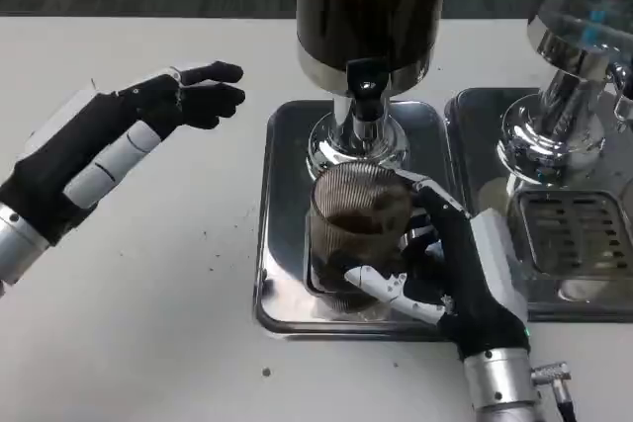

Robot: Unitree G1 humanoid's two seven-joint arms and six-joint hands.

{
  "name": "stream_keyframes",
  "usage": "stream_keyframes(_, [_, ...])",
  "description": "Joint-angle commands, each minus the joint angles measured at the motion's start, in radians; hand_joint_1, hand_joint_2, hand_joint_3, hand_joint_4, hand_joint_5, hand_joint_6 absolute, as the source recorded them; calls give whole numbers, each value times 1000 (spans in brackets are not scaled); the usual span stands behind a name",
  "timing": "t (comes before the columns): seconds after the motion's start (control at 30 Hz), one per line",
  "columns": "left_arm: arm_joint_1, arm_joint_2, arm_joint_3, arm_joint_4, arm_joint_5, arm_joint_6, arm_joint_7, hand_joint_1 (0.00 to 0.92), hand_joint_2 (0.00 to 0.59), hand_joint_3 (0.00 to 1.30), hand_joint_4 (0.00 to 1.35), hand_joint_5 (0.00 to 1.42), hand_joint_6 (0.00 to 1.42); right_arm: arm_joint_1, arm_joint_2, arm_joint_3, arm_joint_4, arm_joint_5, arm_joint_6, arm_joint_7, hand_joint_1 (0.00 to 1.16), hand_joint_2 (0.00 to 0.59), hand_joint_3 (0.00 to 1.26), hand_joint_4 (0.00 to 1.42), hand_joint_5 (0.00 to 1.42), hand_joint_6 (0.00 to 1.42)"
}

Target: Grasp the cup under the faucet to collect the drink, then remove the cup.

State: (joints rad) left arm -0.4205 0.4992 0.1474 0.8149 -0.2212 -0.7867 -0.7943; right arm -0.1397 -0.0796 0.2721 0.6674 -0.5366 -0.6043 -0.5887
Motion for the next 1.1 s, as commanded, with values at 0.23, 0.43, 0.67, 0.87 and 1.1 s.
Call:
stream_keyframes(0.23, [14, -1, 1, 9, 10, 2, 12, 0, 173, 252, 275, 270, 295, 18, -8, -9, -36, -19, -32, -54, 654, 222, 468, 592, 685, 855])
stream_keyframes(0.43, [9, -4, 0, 15, 10, 2, 14, 0, 175, 251, 275, 270, 295, 31, -15, -15, -62, -27, -30, -63, 654, 225, 477, 598, 694, 866])
stream_keyframes(0.67, [6, -7, -1, 23, 11, -2, 16, 0, 175, 251, 275, 270, 295, 43, -22, -21, -95, -37, -31, -69, 654, 225, 499, 618, 712, 885])
stream_keyframes(0.87, [4, -9, -3, 30, 16, -7, 17, 0, 176, 245, 275, 276, 295, 41, -26, -21, -107, -49, -31, -77, 661, 228, 511, 627, 729, 919])
stream_keyframes(1.1, [-5, -5, -3, 39, 32, -19, 28, 0, 176, 242, 271, 272, 295, 46, -39, -31, -123, -62, -20, -77, 647, 234, 528, 645, 755, 948])
